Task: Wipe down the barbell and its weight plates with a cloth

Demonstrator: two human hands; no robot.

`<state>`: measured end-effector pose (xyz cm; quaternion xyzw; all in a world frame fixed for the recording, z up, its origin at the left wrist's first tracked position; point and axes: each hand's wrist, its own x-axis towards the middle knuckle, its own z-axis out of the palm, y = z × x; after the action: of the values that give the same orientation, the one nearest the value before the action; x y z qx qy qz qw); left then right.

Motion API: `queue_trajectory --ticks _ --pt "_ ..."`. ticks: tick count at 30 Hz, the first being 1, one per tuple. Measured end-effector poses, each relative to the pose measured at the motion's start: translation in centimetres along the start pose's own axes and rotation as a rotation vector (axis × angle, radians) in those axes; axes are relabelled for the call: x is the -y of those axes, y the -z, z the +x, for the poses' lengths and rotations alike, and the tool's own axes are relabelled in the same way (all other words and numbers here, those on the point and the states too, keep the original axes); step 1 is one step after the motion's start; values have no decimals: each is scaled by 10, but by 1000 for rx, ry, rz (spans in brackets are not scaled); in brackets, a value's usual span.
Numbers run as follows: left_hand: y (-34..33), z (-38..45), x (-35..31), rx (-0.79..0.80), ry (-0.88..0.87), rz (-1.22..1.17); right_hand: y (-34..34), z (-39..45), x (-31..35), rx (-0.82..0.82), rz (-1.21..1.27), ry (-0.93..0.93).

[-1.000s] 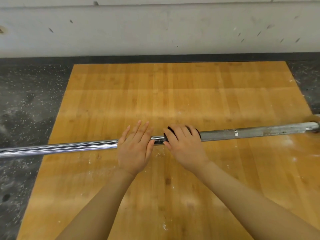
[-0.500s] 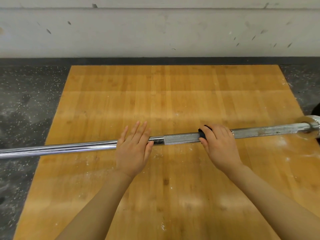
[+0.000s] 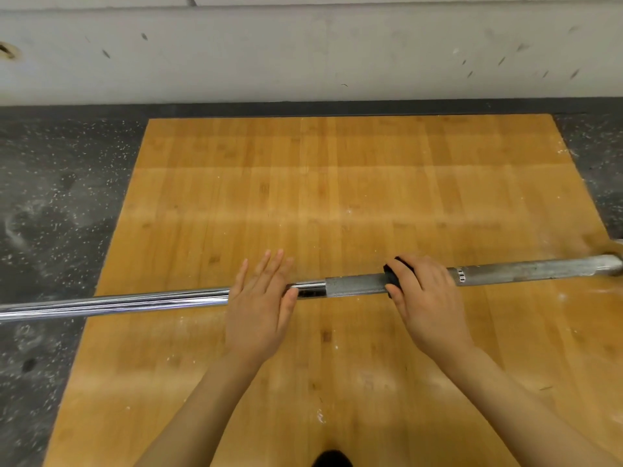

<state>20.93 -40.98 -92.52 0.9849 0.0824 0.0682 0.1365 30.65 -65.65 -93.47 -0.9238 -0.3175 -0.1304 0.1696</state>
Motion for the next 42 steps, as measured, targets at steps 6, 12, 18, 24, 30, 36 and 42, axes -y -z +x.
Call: queue_trajectory --ticks 6,12,18,24,30,36,42 --pt "7 7 14 59 122 90 -4 -10 24 14 15 24" --pt "-1 -6 13 135 149 184 -16 -1 66 82 18 66" --pt "-1 -13 11 140 165 189 -21 0 69 159 -69 126" --pt "0 -14 10 148 171 184 -9 -21 34 136 -77 113" --pt "-2 -15 10 142 175 178 4 -36 -4 56 -83 12" --pt "-2 -15 10 131 164 175 -6 -27 32 19 -89 -54" --pt "-3 -13 11 141 162 178 -21 -7 77 104 -62 62"
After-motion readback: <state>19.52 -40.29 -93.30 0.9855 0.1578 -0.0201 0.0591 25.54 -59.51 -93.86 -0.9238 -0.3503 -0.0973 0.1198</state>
